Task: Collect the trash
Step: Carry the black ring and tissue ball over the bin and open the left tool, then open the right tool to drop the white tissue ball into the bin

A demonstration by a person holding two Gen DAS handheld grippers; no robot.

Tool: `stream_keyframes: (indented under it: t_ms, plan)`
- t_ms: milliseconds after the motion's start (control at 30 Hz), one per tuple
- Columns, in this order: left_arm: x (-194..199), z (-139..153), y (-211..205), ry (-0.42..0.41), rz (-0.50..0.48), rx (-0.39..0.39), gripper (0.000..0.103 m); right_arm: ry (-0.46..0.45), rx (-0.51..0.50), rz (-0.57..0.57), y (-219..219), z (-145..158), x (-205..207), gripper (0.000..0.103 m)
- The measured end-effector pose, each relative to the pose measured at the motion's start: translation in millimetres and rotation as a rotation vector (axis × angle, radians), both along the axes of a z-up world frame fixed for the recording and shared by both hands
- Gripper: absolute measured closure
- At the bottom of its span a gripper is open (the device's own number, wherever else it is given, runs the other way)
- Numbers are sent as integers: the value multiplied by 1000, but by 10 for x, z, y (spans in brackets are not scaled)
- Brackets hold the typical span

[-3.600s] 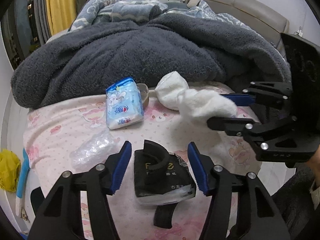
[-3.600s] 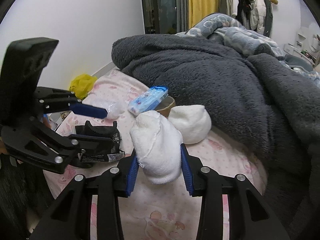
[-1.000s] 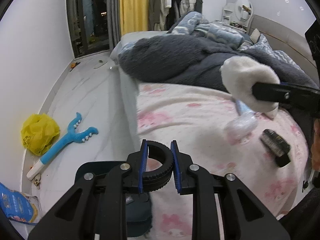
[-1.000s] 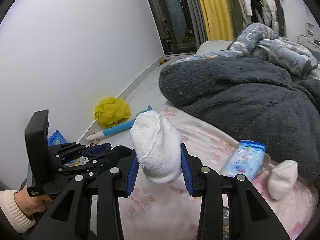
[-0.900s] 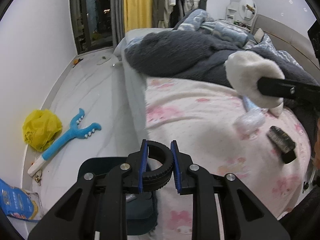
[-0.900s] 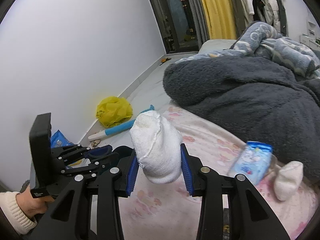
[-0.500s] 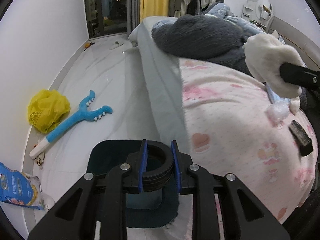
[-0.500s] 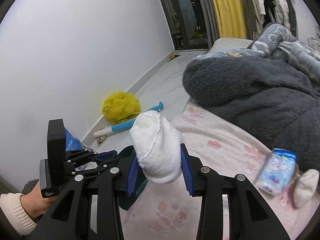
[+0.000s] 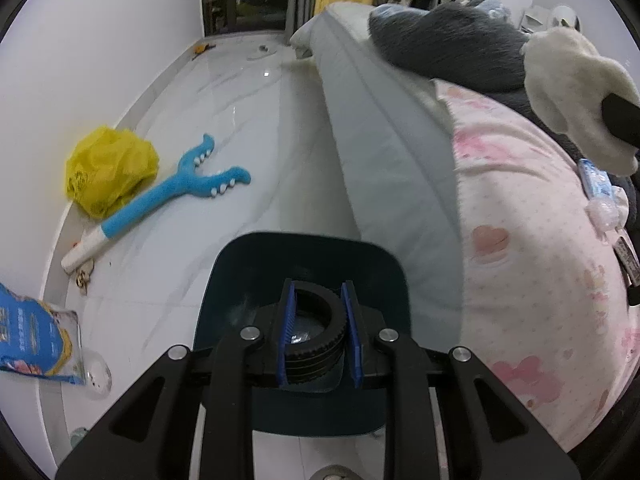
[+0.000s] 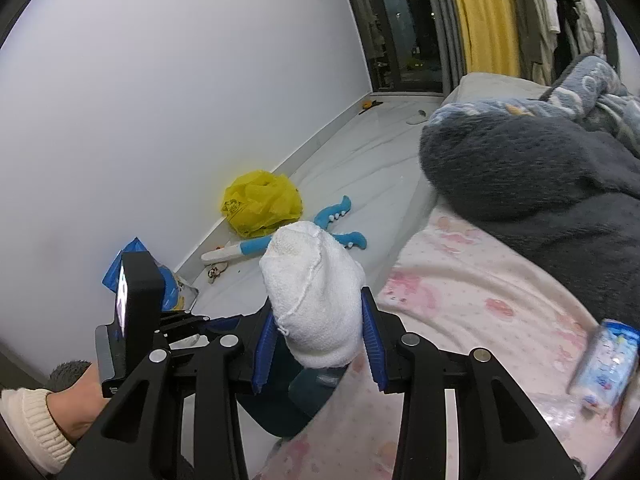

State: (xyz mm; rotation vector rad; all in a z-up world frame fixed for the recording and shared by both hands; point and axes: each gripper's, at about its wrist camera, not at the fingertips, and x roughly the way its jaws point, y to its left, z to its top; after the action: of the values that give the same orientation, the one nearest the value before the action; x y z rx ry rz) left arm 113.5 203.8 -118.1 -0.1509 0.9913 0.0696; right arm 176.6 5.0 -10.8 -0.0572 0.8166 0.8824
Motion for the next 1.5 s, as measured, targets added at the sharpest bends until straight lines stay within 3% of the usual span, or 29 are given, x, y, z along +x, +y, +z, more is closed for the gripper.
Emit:
stream_keyframes:
  t_ms: [333, 733, 1100, 1367, 1500]
  plan:
    - [-48, -267, 199, 83, 23, -31, 78, 23, -23, 42, 325, -125, -27, 63]
    - [-41, -717, 424, 255, 68, -97, 78, 69, -90, 99, 780, -395, -78, 63]
    - [-100, -880, 555, 314, 97, -127, 77, 122, -154, 137, 1144, -673, -91, 63]
    - [-166, -729, 686, 242, 106, -135, 52, 175, -217, 139, 1337, -944, -77, 63]
    - [-197, -618, 726, 198, 108, -126, 45, 190, -236, 140, 1408, -1030, -82, 63]
